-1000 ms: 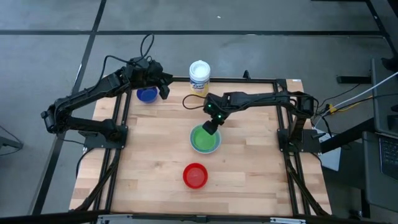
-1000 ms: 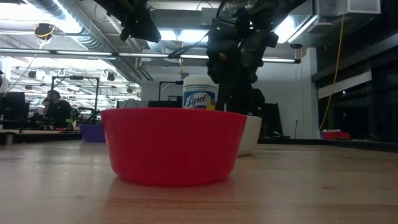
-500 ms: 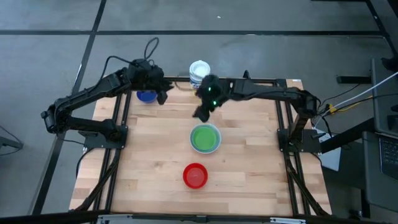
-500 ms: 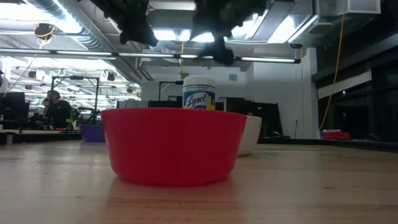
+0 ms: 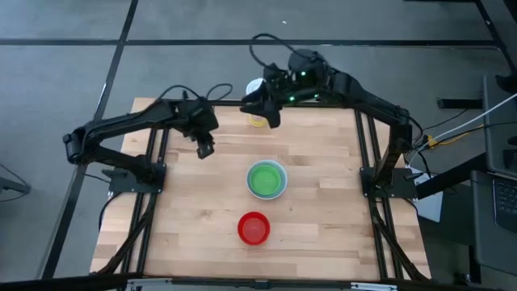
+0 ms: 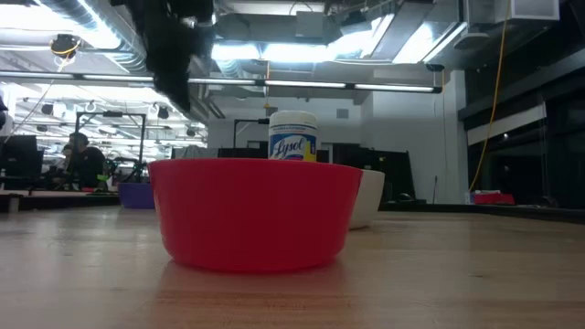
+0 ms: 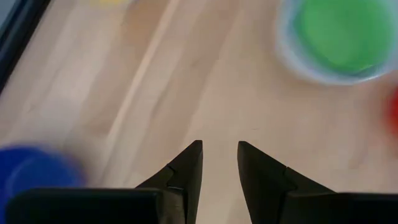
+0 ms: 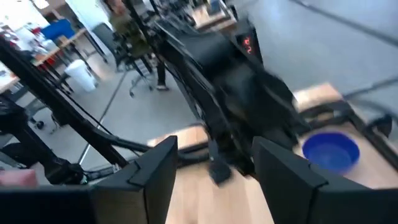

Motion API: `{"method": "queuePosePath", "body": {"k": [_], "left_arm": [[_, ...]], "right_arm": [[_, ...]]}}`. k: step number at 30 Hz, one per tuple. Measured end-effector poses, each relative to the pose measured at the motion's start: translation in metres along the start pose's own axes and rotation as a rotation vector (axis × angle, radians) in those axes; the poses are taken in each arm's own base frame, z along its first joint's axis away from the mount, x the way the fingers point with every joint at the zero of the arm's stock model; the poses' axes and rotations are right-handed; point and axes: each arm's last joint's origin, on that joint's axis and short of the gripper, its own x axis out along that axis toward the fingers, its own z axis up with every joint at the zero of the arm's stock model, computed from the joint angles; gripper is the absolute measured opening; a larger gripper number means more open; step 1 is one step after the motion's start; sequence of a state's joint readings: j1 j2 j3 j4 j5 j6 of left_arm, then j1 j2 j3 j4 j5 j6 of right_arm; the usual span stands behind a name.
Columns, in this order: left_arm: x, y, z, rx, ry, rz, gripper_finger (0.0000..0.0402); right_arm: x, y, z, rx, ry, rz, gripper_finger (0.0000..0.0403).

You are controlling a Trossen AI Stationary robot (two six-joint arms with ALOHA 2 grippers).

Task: Nest bowls inside each other
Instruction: Stack the blue bowl on top of the green bowl

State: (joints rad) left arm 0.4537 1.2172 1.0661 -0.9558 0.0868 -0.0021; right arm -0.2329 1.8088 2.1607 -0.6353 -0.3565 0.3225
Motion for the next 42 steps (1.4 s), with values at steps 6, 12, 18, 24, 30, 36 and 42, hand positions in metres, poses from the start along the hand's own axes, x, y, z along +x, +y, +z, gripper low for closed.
{"method": "queuePosePath", "body": {"k": [6, 12, 18, 24, 30, 36, 42], "left_arm": [[0.036, 0.022, -0.011, -0.081, 0.125, 0.052, 0.0104], [0.052, 0.054, -0.017, -0.181, 0.165, 0.127, 0.0136], [0.048, 0.078, -0.024, -0.259, 0.169, 0.173, 0.0172], [0.043, 0.096, -0.029, -0.274, 0.177, 0.223, 0.0182], [0.04, 0.106, -0.033, -0.281, 0.173, 0.215, 0.0181], [0.048, 0.114, -0.038, -0.318, 0.215, 0.152, 0.0181], [0.069, 0.12, -0.039, -0.304, 0.293, 0.119, 0.0182]], "right_arm": [[-0.011, 0.011, 0.012, -0.042, -0.047, 0.029, 0.0219], [-0.01, 0.012, 0.009, -0.039, -0.011, 0.07, 0.0212], [-0.01, 0.013, 0.008, -0.033, 0.01, 0.114, 0.0202], [-0.01, 0.013, 0.008, -0.009, 0.014, 0.123, 0.0204], [-0.011, 0.014, 0.008, 0.02, 0.02, 0.135, 0.0212], [-0.011, 0.014, 0.01, 0.023, 0.008, 0.142, 0.0206], [-0.011, 0.015, 0.012, 0.033, -0.009, 0.155, 0.0199]]}}
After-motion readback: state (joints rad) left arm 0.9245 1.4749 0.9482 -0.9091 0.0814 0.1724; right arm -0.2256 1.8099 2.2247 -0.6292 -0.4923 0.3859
